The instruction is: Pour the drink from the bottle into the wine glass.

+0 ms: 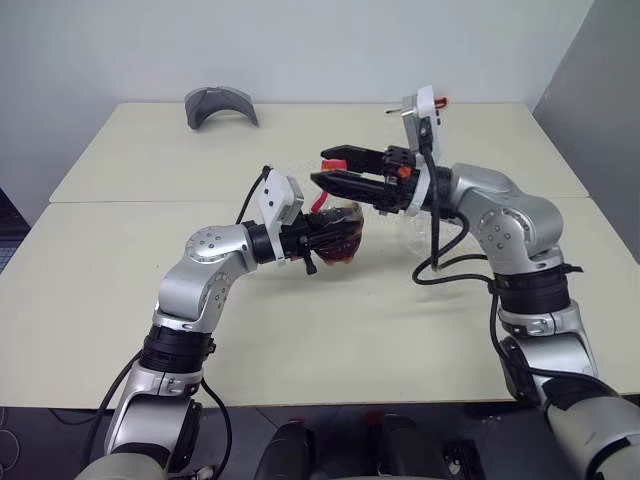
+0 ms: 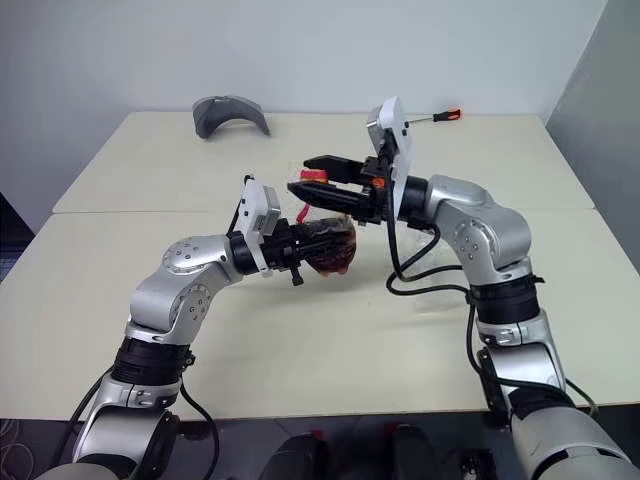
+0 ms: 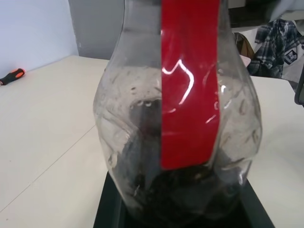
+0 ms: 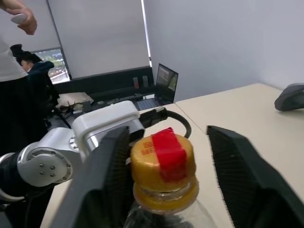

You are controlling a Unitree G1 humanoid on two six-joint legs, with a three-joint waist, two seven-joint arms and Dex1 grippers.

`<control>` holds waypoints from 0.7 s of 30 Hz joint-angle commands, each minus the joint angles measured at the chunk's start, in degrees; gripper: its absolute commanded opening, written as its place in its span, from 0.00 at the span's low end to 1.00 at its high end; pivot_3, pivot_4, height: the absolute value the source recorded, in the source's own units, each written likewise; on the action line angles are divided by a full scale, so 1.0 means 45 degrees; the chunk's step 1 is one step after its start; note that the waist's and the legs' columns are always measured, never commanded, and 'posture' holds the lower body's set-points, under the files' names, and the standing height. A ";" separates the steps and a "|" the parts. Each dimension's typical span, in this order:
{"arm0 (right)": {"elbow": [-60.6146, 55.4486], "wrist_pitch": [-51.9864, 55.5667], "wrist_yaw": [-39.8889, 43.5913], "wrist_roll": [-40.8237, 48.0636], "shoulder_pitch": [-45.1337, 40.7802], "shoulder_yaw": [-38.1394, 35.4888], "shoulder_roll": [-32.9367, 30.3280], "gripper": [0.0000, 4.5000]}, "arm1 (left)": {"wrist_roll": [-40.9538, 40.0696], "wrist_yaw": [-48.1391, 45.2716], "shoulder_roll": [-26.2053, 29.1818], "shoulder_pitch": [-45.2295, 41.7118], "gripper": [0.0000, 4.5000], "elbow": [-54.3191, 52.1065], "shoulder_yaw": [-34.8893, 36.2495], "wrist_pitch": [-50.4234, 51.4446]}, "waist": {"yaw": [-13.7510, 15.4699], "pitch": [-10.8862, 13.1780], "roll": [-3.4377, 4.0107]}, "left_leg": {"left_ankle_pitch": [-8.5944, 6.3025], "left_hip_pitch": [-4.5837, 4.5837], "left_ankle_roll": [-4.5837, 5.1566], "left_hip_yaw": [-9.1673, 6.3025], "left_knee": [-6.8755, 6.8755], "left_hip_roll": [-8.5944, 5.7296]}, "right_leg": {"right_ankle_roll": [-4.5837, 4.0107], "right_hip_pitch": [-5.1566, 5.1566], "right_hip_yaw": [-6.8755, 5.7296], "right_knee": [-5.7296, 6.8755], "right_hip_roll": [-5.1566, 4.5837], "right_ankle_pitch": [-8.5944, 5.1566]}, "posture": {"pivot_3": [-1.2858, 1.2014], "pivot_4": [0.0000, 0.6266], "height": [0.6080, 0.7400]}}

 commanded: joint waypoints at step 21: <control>0.0055 -0.0077 0.3425 0.0620 -0.1538 -0.0286 -0.1753 0.28 | -0.1131 -0.0518 0.1010 0.2424 0.17 -0.3399 -0.0179 0.0955 | 0.0000 0.0001 0.0001 | -0.0011 0.0003 0.0020 -0.0009 -0.0001 0.0002 | -0.0001 0.0001 -0.0003 0.0000 0.0000 0.0000 | 0.52 0.24 1.00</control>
